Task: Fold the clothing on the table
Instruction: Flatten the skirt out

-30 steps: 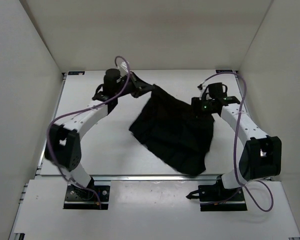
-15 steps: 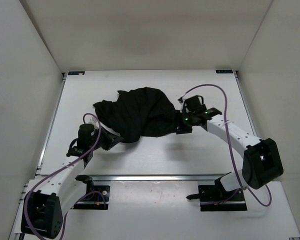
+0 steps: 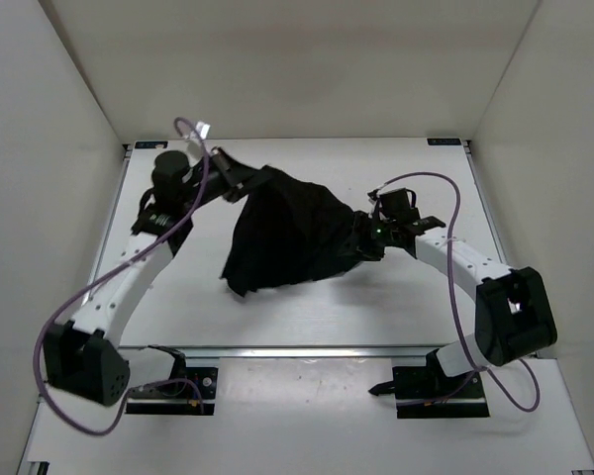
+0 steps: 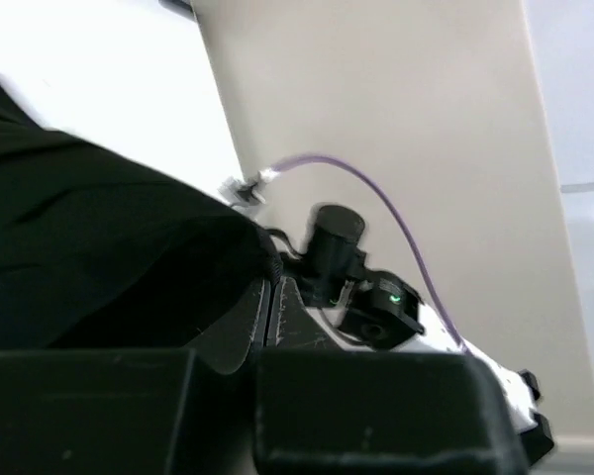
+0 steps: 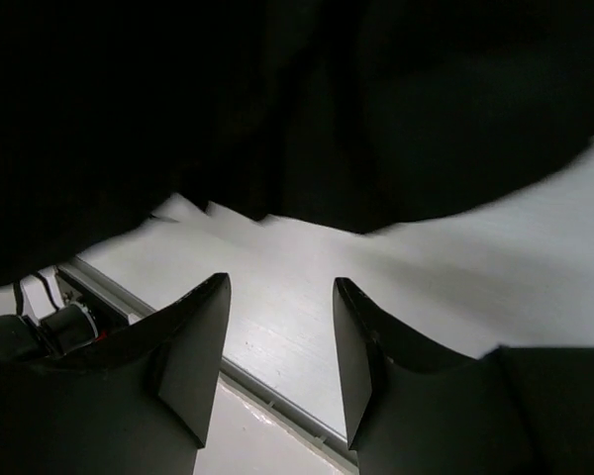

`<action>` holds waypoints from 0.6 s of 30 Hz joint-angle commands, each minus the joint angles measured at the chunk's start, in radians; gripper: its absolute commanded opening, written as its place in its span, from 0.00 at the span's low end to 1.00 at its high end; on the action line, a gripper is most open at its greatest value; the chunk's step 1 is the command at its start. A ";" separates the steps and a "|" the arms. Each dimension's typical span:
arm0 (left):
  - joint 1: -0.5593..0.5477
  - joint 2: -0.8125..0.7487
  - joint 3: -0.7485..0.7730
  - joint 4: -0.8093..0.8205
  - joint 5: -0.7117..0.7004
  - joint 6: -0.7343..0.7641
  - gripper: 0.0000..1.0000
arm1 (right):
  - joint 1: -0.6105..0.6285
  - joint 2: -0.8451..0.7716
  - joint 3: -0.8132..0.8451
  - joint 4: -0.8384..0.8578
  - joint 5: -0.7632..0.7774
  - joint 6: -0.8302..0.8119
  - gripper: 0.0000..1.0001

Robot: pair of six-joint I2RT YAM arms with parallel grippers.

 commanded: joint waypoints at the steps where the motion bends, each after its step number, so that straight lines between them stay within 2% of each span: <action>1: 0.092 -0.197 -0.216 -0.052 0.021 -0.005 0.00 | -0.005 -0.092 -0.032 0.002 -0.018 -0.009 0.43; 2: 0.125 -0.273 -0.348 -0.050 0.012 -0.017 0.00 | -0.001 -0.118 -0.054 0.008 -0.014 -0.005 0.44; 6: 0.192 -0.520 -0.692 -0.151 -0.138 0.008 0.00 | 0.051 -0.141 -0.106 0.043 -0.008 0.061 0.44; 9: 0.166 -0.634 -0.786 -0.210 -0.194 0.005 0.00 | 0.102 -0.108 -0.098 0.020 0.050 0.090 0.44; 15: 0.124 -0.679 -0.842 -0.248 -0.219 0.016 0.00 | 0.128 -0.072 -0.126 -0.004 0.120 0.142 0.46; 18: 0.126 -0.687 -0.854 -0.248 -0.216 0.025 0.00 | 0.131 -0.037 -0.160 0.058 0.089 0.155 0.45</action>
